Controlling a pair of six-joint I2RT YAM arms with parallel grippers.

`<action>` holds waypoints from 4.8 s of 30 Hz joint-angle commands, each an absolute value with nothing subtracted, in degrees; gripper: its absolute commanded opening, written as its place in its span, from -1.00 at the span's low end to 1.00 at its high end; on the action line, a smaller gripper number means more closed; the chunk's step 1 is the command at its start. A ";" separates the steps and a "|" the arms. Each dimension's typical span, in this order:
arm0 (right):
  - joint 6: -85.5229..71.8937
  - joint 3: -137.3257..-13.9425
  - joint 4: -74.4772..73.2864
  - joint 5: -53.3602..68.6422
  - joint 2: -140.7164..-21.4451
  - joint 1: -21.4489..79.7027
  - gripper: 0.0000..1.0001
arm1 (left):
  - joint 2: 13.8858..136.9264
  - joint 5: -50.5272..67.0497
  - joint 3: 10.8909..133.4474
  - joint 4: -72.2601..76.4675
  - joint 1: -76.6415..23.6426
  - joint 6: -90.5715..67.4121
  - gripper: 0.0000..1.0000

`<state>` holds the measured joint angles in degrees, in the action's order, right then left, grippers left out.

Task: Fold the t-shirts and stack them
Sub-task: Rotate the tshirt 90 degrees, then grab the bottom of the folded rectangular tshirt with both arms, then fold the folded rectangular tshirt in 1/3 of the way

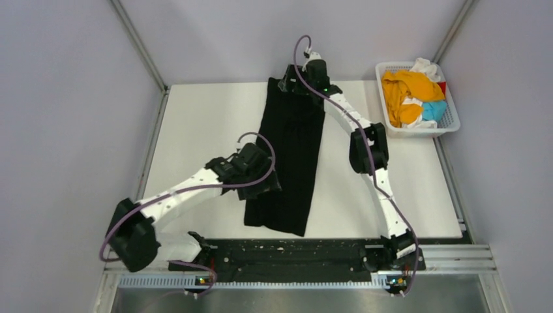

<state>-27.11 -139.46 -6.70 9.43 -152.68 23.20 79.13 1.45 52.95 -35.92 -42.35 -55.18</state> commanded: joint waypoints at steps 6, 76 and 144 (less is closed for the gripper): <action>-24.94 -93.61 -17.22 -1.58 -105.63 29.76 0.97 | 60.09 -7.96 42.62 -46.59 -37.06 -51.56 0.97; -58.73 -42.18 -20.23 -5.75 -72.49 70.67 -1.00 | 49.94 5.78 36.53 -37.55 -33.05 -49.09 -1.00; -22.06 -74.46 -8.66 -0.33 -100.95 21.54 0.65 | 117.97 15.96 104.58 -32.43 -12.86 -28.61 0.97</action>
<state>-24.34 -75.79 -9.87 0.51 -106.74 22.06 125.80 18.00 109.16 -33.34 -13.30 -29.61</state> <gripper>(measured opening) 0.806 0.984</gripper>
